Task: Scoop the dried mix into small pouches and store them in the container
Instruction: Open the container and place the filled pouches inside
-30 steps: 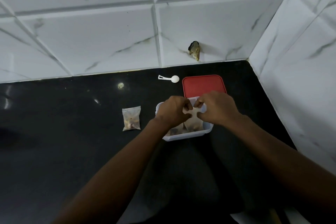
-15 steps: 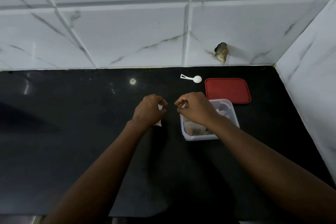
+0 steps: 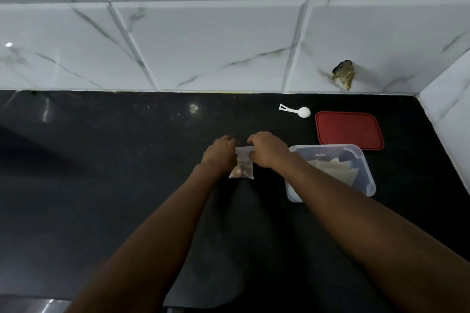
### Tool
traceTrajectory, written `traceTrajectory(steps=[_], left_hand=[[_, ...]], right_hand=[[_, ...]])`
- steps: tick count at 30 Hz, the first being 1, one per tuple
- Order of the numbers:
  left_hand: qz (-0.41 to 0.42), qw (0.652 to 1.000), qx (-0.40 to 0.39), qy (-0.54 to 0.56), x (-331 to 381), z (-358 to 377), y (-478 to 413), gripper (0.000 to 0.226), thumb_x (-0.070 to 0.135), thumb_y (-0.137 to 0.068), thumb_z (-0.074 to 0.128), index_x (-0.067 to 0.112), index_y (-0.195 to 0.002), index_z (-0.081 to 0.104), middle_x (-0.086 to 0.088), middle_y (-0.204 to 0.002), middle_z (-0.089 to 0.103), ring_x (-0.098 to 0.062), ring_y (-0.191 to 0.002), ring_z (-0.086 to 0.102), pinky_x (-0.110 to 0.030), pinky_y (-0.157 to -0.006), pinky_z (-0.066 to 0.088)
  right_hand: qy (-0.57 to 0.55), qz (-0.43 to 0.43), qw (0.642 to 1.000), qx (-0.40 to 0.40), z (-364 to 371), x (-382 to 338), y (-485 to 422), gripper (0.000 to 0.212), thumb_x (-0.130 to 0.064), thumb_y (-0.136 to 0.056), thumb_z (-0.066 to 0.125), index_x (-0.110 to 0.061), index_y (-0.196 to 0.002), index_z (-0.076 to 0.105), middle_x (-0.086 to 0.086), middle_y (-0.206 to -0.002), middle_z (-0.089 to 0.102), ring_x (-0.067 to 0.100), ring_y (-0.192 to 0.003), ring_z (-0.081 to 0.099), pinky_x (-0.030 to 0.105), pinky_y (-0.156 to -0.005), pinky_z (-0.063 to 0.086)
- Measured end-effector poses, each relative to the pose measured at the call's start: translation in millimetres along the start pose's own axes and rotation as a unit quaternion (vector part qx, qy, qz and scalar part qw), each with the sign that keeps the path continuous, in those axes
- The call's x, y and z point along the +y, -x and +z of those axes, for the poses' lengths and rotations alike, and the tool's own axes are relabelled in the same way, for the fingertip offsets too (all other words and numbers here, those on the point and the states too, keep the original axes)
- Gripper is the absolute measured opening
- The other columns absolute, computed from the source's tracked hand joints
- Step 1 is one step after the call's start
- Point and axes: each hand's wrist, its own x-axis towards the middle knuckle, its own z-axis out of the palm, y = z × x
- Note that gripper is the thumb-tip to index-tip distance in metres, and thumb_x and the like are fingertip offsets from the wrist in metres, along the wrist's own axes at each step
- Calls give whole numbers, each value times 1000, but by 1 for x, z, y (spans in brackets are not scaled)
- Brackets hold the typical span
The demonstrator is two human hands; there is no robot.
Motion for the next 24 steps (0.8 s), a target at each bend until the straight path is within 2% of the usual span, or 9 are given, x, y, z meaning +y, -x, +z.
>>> traceTrajectory(steps=[4,7,9,11,13,15,17,20,24], left_hand=[[13,999,-19,-30,-10,1,-5,41,10,-97,60,10,-138,58,-12,-140,52,-30,-127,53,-43,-104,50],[26,999,-28,-28,-15,3,-8,37,13,-97,62,12,-133,63,-13,-137,53,-30,-126,53,-42,-104,49],[28,999,-28,-12,-17,3,-7,30,16,-97,64,13,-127,67,-12,-133,55,-28,-123,55,-39,-101,50],[25,999,-23,30,-16,0,-5,20,16,-95,66,13,-114,71,-10,-124,61,-26,-113,61,-34,-91,53],[19,996,-19,87,-15,-7,-2,4,16,-93,68,16,-96,72,-5,-106,69,-18,-97,67,-20,-72,49],[18,989,-24,147,-12,-20,4,5,18,-91,74,20,-87,72,4,-90,71,-9,-84,67,-10,-61,45],[43,979,-35,197,-8,-35,13,4,18,-88,79,21,-89,77,9,-86,74,-2,-80,70,-11,-67,53],[100,960,-8,263,2,-53,24,9,18,-83,84,20,-91,81,8,-86,79,-3,-82,74,-21,-80,59],[144,932,36,332,26,-68,29,8,19,-86,82,17,-93,81,4,-88,79,-13,-85,76,-31,-83,62]], right_hand=[[-6,6,1000,-19,14,-1,-11,40,-24,-96,60,-10,-133,60,13,-134,57,29,-121,58,43,-100,50],[-12,5,1000,-24,21,-1,-12,41,-26,-97,61,-14,-136,60,12,-135,54,29,-123,56,40,-101,48],[-22,1,999,-23,22,-1,-10,32,-28,-96,63,-18,-126,67,10,-130,57,27,-118,58,37,-97,47],[-46,3,999,-19,18,-1,-6,21,-27,-94,66,-20,-112,74,8,-120,63,24,-110,62,36,-93,50],[-84,8,996,-16,8,0,0,14,-22,-90,68,-20,-101,76,6,-108,71,23,-100,68,37,-89,55],[-107,2,994,-8,-8,3,11,10,-20,-87,71,-22,-93,78,2,-97,75,19,-89,70,37,-84,58],[-130,-10,991,8,-26,8,23,7,-18,-85,75,-23,-89,79,-2,-88,75,12,-79,70,29,-74,59],[-163,-39,985,30,-55,20,44,7,-22,-81,83,-26,-86,80,-12,-77,72,0,-68,67,14,-61,49],[-230,-50,970,59,-88,42,73,11,-29,-77,87,-28,-85,80,-13,-76,74,-6,-70,66,6,-58,45]])
